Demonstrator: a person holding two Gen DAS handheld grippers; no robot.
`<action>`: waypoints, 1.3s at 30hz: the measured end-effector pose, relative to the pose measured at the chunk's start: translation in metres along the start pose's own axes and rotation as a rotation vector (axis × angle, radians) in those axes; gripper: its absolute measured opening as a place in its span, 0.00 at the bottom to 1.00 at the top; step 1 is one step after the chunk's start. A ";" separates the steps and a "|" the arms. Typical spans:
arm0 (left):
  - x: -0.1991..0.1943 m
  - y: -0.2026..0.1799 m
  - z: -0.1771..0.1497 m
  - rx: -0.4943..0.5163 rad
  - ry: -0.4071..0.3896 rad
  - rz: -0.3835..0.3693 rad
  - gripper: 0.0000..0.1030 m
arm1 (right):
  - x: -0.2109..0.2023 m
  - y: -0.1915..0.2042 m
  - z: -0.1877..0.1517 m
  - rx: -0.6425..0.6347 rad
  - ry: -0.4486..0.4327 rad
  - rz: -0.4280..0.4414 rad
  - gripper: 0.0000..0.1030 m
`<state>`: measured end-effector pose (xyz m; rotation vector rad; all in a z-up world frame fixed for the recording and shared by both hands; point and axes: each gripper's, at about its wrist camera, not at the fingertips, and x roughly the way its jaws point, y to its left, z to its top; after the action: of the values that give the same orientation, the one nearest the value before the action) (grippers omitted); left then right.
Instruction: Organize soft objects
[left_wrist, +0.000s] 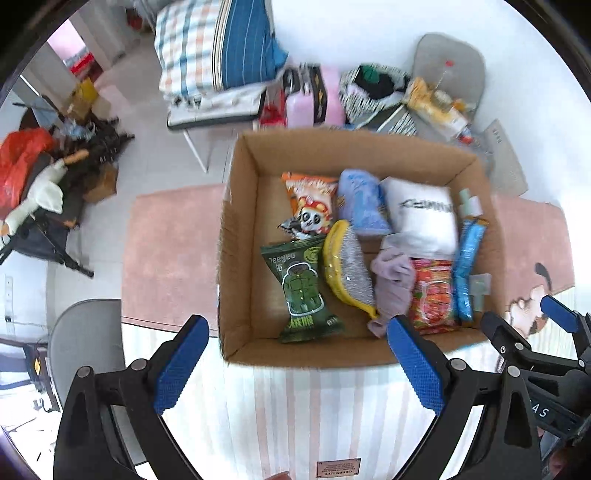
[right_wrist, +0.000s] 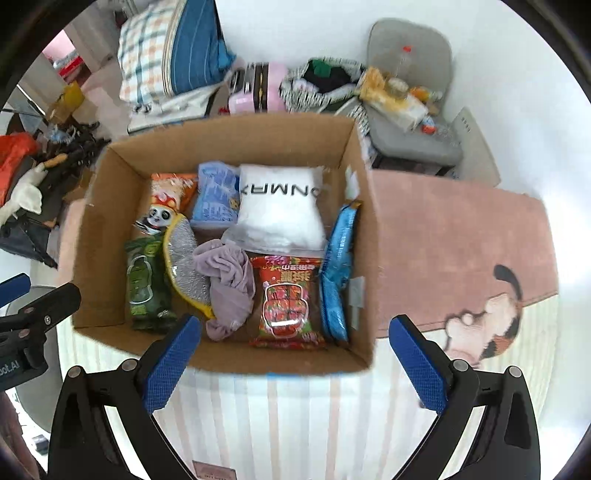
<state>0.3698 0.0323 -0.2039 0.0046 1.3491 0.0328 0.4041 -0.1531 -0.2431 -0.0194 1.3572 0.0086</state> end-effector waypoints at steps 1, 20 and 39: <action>-0.013 -0.001 -0.007 0.000 -0.025 -0.005 0.96 | -0.015 -0.002 -0.007 -0.002 -0.024 0.001 1.00; -0.182 0.001 -0.106 -0.033 -0.264 -0.051 0.96 | -0.236 -0.021 -0.126 0.010 -0.331 0.053 1.00; -0.274 0.002 -0.168 -0.015 -0.421 -0.018 0.97 | -0.367 -0.021 -0.203 -0.020 -0.480 0.027 1.00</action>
<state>0.1455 0.0245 0.0262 -0.0124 0.9279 0.0250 0.1280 -0.1758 0.0729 -0.0146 0.8772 0.0463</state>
